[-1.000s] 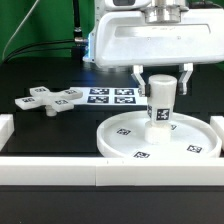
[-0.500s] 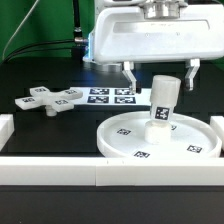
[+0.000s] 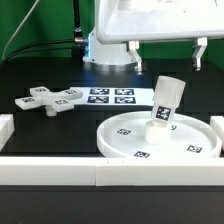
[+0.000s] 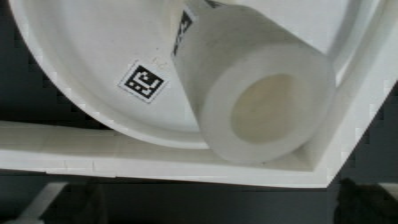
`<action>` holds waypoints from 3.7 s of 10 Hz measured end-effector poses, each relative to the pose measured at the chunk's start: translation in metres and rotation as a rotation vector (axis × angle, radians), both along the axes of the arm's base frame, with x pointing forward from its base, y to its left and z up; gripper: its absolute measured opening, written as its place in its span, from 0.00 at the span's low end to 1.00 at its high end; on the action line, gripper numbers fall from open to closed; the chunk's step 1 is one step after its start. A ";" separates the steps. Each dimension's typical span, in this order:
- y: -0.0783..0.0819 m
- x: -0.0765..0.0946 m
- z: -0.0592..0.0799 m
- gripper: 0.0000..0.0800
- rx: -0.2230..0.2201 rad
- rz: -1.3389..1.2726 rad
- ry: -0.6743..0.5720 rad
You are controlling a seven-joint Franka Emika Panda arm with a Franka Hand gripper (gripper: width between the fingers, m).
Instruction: Assemble round table
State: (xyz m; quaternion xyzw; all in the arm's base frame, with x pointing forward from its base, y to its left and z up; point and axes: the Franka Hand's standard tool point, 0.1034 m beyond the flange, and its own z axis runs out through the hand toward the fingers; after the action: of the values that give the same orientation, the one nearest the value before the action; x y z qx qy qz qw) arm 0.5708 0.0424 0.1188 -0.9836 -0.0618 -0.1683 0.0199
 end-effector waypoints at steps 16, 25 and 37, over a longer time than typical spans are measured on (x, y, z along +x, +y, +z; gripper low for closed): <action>0.008 -0.006 -0.004 0.81 -0.069 0.173 0.342; 0.007 -0.009 -0.032 0.81 -0.084 0.250 0.328; 0.000 -0.009 -0.033 0.51 -0.035 0.022 0.341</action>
Offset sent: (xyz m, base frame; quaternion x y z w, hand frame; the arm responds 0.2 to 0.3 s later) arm 0.0000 0.0000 0.0000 0.0000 0.0000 0.0000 1.0000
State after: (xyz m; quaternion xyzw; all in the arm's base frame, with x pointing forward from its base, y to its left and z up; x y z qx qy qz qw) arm 0.5618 0.0420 0.0859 -0.9974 -0.0710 0.0021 0.0148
